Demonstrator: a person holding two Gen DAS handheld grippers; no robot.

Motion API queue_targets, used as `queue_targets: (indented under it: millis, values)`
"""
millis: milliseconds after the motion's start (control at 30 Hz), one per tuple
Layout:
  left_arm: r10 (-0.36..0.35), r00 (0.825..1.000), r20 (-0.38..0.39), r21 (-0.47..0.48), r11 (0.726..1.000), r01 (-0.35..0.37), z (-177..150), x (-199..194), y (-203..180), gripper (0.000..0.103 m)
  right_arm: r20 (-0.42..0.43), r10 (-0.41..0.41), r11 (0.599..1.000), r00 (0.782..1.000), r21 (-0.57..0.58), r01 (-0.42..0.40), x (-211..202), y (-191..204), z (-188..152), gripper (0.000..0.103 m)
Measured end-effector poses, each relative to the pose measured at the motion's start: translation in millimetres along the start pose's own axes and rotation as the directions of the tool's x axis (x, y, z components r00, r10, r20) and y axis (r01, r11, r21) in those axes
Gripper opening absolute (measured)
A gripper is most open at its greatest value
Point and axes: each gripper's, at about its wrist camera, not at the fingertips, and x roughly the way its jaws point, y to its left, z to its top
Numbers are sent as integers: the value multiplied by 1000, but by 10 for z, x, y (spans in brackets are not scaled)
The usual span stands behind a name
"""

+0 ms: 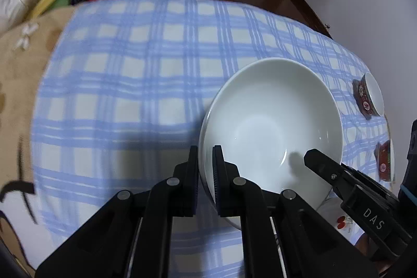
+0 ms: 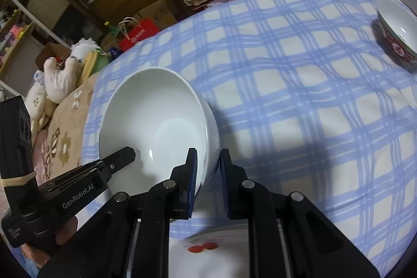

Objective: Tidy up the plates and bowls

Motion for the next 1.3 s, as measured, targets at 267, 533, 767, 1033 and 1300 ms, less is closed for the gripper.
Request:
queue_targets:
  millis: [267,533,767,1033,1300]
  values:
    - [-2,1000,-2,51,999,2,14,67,-62,10,-21,-22,1000,1000,17,22,42,-42,-23,19]
    - [-1,1000,-12,98,995,2,33,100,-104,10,-28,-76,997,997,0,76,29,-10,-39,19]
    - [-31,999,-19,85,996,32,39,102,-63,9,-26,-96,995,995,-19,95,28,10,-49,19]
    - [14,998,57,124,992,-21,9,-93,-74,16,22,-119,990,993,-72,120,-95,100,-84,22]
    - [47,992,113,146,987,-63,-46,-259,-154,27,69,-184,977,980,-97,190,-428,37,-90,38]
